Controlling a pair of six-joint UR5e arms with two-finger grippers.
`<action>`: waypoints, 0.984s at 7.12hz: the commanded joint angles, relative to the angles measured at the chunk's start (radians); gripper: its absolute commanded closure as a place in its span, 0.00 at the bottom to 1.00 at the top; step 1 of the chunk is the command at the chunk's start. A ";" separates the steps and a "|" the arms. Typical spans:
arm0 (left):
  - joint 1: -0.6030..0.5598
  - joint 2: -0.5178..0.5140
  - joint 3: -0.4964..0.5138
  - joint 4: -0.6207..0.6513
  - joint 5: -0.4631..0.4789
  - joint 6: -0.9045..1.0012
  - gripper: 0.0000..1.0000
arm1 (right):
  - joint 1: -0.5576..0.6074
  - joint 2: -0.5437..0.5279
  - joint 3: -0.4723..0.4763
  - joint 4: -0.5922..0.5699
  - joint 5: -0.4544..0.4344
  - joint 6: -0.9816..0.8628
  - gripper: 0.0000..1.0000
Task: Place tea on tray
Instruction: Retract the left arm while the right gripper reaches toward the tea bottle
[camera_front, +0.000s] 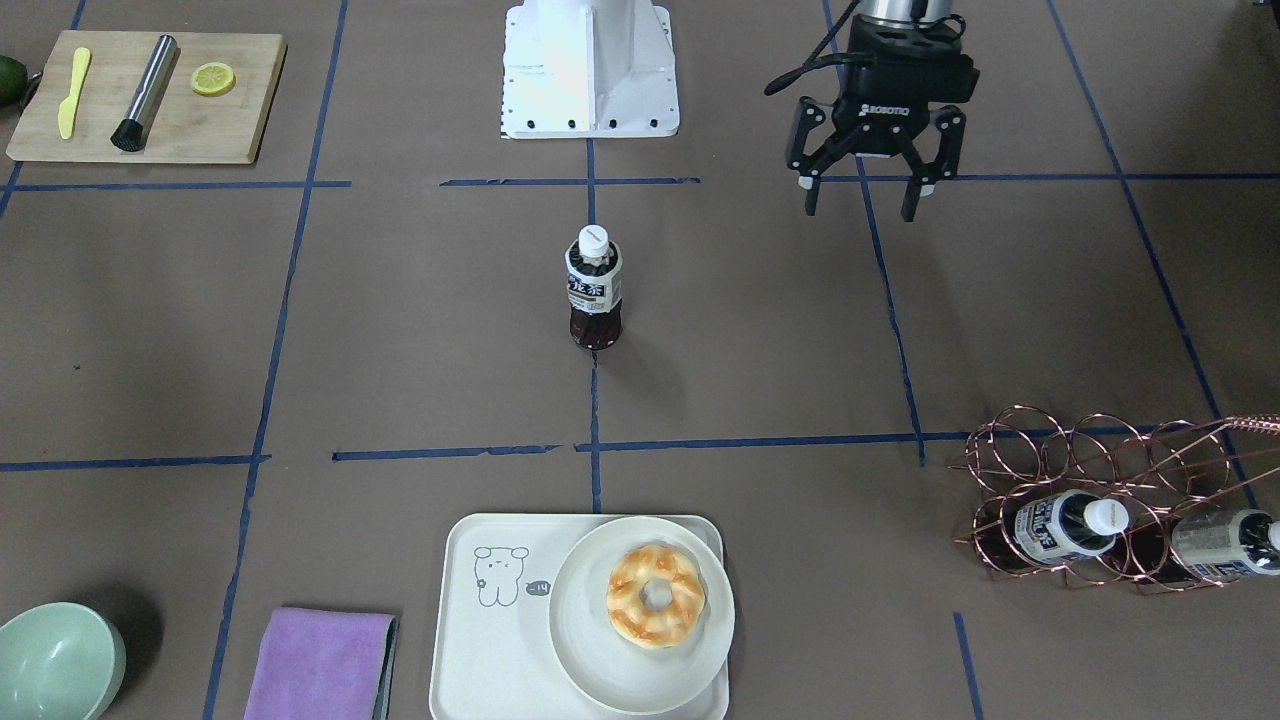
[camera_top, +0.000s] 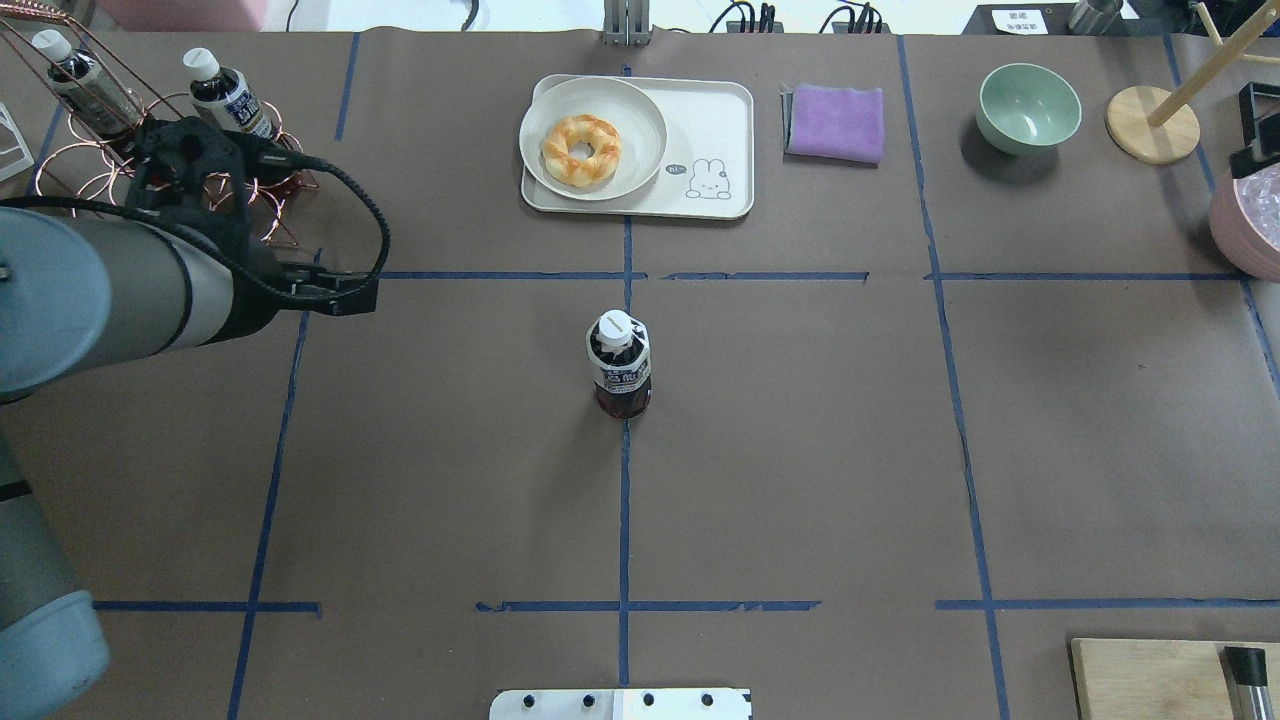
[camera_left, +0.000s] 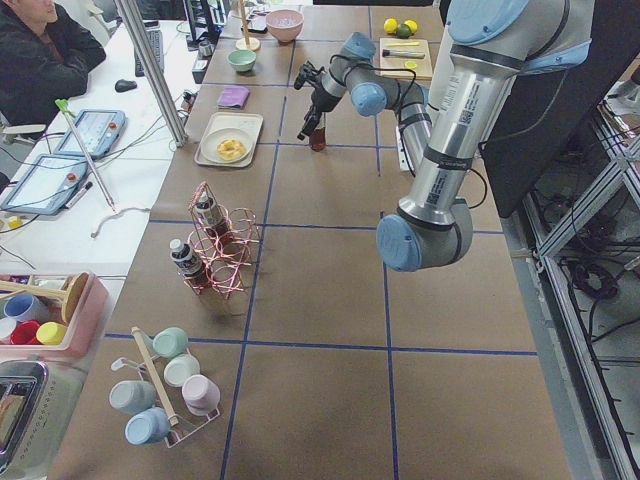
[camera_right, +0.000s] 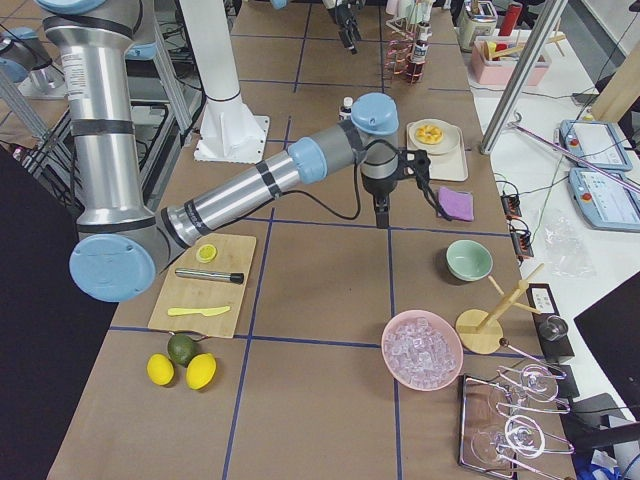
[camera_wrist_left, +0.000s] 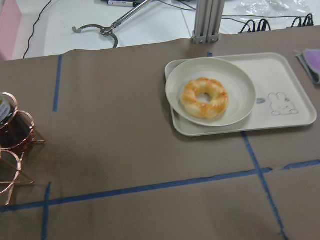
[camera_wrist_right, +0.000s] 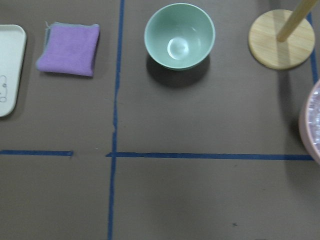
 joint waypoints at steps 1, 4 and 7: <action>-0.082 0.170 -0.059 -0.006 -0.114 0.037 0.00 | -0.238 0.199 0.012 -0.008 -0.143 0.318 0.00; -0.408 0.272 -0.012 0.011 -0.430 0.413 0.00 | -0.607 0.376 0.001 -0.028 -0.424 0.609 0.00; -0.674 0.287 0.232 0.002 -0.573 0.847 0.00 | -0.723 0.557 -0.069 -0.066 -0.509 0.745 0.00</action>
